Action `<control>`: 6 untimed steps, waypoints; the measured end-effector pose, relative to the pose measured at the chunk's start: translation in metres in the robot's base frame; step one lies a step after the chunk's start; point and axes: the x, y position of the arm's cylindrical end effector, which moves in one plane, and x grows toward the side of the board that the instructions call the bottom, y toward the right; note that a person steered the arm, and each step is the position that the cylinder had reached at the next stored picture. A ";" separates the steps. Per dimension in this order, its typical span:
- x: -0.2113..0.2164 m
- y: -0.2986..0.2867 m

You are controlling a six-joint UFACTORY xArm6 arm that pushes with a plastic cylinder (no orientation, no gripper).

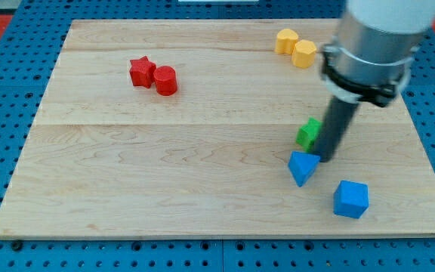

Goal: Slide blue cube closer to the blue triangle

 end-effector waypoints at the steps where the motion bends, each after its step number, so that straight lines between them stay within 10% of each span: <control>1: -0.010 -0.008; 3: -0.031 0.018; 5: 0.070 0.159; 6: 0.106 0.063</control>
